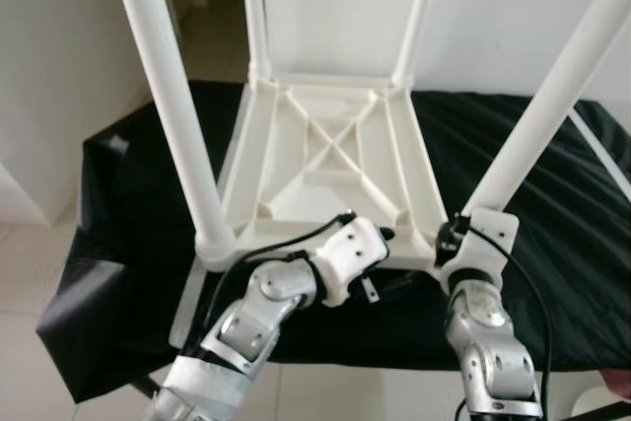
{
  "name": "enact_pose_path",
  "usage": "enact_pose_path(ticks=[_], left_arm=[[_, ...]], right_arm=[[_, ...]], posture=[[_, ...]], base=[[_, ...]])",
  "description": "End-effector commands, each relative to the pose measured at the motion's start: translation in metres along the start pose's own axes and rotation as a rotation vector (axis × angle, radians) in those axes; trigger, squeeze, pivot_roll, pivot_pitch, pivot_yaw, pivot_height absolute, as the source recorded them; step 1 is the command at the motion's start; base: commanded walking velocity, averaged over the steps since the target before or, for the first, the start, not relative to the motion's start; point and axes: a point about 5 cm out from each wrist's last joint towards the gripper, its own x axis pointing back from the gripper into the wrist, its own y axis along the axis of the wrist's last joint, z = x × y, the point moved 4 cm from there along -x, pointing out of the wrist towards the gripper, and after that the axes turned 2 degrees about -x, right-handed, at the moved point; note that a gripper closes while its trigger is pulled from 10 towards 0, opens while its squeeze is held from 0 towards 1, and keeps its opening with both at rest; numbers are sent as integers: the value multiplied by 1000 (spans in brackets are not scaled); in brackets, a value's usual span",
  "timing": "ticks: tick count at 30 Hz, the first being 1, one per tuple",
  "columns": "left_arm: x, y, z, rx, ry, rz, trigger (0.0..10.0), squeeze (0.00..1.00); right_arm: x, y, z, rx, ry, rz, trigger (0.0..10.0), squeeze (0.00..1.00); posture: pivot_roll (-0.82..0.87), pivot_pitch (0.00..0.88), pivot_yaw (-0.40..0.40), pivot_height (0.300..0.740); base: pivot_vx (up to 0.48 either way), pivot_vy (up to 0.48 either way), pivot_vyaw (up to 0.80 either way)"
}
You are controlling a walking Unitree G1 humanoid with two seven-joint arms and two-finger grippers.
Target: Building children table
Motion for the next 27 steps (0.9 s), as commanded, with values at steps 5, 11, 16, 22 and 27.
enact_pose_path(ticks=[5,11,16,22,27], left_arm=[[-2,1,-2,1,-23,1,10000,0],[-2,2,0,-1,-17,2,10000,0],[-2,2,0,-3,-15,2,10000,0],[-1,2,0,-4,-13,3,10000,0],[-1,2,0,-14,-15,5,10000,0]], right_arm=[[-7,3,-5,-32,98,1,10000,1000],[-15,3,-12,23,205,16,10000,1000],[-22,5,-21,57,245,1,10000,0],[-26,9,-14,85,388,-11,10000,0],[-24,12,7,167,655,-6,10000,0]], posture=[[-12,0,-16,740],[-9,0,-20,740],[-4,0,-22,740],[1,0,-23,740],[3,0,-22,740]], base=[[0,0,0],[0,0,0],[0,0,0],[0,0,0],[0,0,0]])
